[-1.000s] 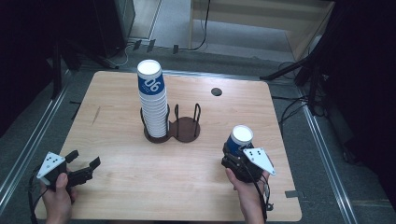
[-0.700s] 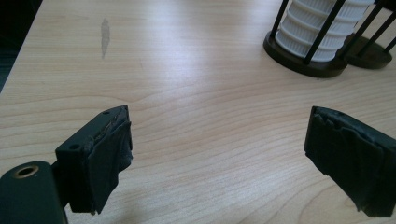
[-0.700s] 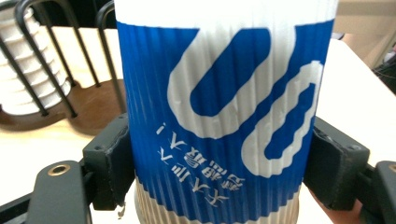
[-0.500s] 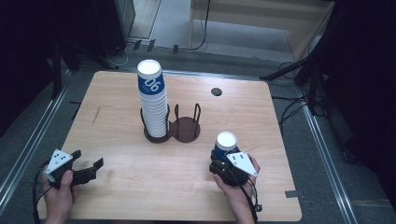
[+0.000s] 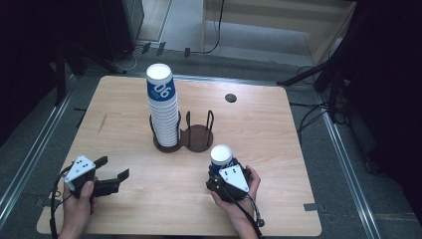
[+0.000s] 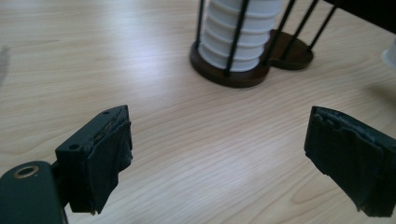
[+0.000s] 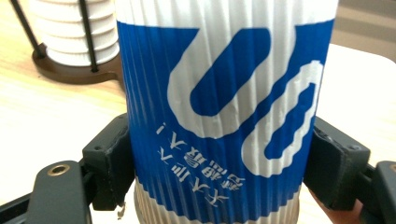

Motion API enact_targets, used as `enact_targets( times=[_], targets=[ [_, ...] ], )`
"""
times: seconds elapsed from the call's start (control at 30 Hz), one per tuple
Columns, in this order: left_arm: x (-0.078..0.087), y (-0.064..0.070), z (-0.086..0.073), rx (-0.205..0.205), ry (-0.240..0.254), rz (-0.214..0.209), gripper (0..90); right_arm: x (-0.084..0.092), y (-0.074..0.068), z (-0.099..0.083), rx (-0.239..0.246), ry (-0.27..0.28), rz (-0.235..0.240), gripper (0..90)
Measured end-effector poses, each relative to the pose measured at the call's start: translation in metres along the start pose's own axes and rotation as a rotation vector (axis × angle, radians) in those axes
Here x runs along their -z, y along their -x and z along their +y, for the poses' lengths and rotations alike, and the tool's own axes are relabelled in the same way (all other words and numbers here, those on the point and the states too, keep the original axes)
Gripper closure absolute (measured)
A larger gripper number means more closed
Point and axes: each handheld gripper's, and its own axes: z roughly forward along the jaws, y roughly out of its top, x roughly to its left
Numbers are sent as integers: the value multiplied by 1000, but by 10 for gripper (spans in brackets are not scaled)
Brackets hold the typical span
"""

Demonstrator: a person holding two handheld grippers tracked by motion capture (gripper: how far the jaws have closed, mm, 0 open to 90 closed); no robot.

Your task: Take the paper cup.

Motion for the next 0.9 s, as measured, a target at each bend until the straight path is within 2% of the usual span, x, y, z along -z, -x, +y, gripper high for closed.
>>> enact_targets(
  times=[0.13, 0.2, 0.43, 0.63, 0.9],
  targets=[
    [-2, 15, 8, -20, -2, -35, 84, 0, -12, 0, 27, -1, 6, 203],
    [-2, 21, 12, -25, 7, -74, 84, 0, -16, -1, 36, 0, -11, 202],
    [-4, 40, 21, -42, 11, -124, 83, -1, -28, -2, 82, -4, -18, 201],
    [-7, 50, 22, -68, -7, -144, 83, 0, -37, -1, 95, 4, -6, 200],
    [-10, 56, 23, -64, -15, -172, 84, 1, -46, -2, 125, 7, 5, 200]
  ],
)
